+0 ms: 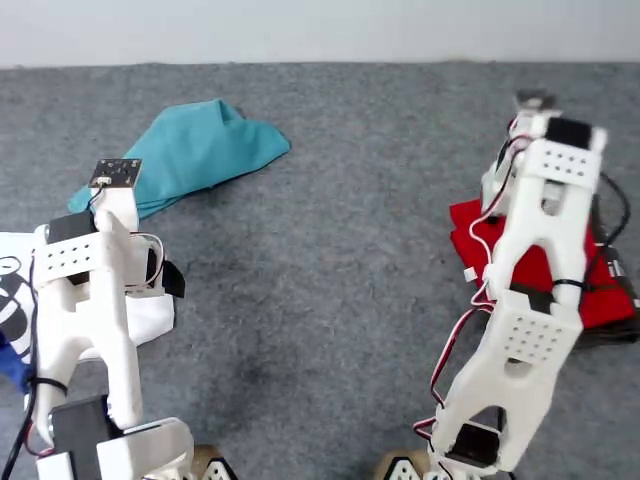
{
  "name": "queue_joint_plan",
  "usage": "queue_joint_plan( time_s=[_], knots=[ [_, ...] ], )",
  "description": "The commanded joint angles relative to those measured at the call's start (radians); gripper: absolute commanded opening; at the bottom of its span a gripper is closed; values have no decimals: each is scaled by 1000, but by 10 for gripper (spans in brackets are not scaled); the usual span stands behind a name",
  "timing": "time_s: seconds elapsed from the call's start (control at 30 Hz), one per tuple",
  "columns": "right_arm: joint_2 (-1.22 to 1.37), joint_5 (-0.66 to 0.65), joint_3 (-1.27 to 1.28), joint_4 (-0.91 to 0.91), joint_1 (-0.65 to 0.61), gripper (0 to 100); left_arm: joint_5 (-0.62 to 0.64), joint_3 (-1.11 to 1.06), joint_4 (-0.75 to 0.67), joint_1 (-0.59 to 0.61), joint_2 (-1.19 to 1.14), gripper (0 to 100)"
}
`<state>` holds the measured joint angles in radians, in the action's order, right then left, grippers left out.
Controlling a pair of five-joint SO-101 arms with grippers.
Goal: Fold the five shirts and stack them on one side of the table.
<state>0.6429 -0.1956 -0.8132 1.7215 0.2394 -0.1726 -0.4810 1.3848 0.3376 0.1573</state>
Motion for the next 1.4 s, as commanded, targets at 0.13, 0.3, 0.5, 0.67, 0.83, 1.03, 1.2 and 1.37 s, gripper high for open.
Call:
queue_joint_plan(
  time_s=[0.13,0.3,0.5,0.67,0.83,1.03,1.2,1.37],
  knots=[
    [-300,-98,-239,73,-8,194,-34,364,247,78,34,246],
    [-397,-117,-98,73,-7,194,101,568,327,331,25,246],
    [-499,-123,80,73,-77,194,112,437,258,600,23,246],
    [-579,-123,107,73,-205,194,81,265,-2,695,23,247],
    [-615,-123,107,73,-283,194,43,151,-132,703,21,247],
    [-642,-123,107,73,-292,194,43,39,-362,675,21,245],
    [-677,-117,107,73,-294,194,115,-13,-506,637,-80,242],
    [-716,-117,107,73,-294,194,138,104,-388,539,-285,146]
  ],
)
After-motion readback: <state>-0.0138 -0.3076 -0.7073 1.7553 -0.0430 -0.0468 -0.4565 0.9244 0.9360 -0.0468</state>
